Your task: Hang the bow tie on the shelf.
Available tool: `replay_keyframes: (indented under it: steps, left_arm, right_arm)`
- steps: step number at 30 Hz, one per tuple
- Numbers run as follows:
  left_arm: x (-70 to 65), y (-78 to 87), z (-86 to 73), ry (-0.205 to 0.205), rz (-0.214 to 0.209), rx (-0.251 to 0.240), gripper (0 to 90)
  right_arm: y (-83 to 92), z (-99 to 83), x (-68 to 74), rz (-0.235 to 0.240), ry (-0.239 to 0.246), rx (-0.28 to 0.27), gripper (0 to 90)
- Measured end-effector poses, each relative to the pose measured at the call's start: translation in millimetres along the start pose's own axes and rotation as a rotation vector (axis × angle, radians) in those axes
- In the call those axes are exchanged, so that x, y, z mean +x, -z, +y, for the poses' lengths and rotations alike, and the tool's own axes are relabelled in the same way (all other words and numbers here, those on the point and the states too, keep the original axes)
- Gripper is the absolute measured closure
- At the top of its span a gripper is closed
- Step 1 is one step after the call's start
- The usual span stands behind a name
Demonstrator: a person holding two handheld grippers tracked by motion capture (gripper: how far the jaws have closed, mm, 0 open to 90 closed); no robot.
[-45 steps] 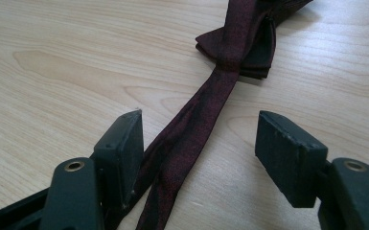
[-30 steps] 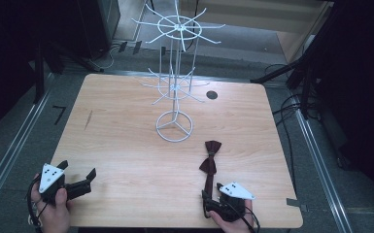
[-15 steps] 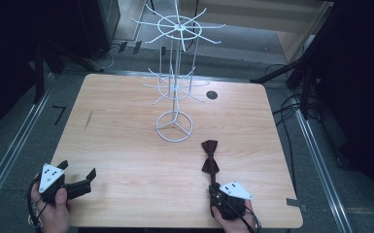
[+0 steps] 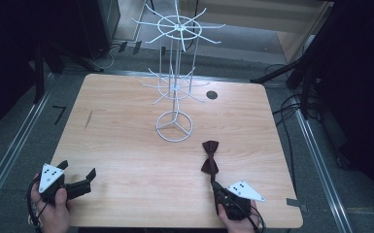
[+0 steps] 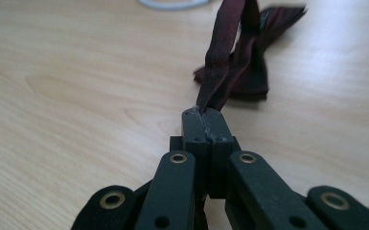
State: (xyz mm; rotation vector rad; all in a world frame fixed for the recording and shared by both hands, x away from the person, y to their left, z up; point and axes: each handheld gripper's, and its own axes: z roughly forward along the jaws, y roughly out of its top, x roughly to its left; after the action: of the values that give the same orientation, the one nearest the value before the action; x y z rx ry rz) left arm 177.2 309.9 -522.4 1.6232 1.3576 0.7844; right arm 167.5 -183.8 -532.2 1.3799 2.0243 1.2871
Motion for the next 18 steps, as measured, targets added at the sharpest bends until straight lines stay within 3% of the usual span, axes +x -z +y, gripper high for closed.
replay_keyframes:
  steps: [6,14,18]
  left_arm:
    - [-0.7,-0.2,0.0,-0.004,0.005,0.001,0.0]
    - [-1.3,-0.6,0.1,-0.011,0.008,0.005,0.0]
    - [-0.1,-0.1,0.0,-0.003,0.001,0.002,0.0]
  right_arm:
    - [12.9,17.9,1.2,0.002,0.038,-0.113,90.0]
    - [23.0,43.8,-2.4,0.007,0.082,-0.189,90.0]
    - [25.2,55.6,-4.8,-0.002,0.082,-0.218,90.0]
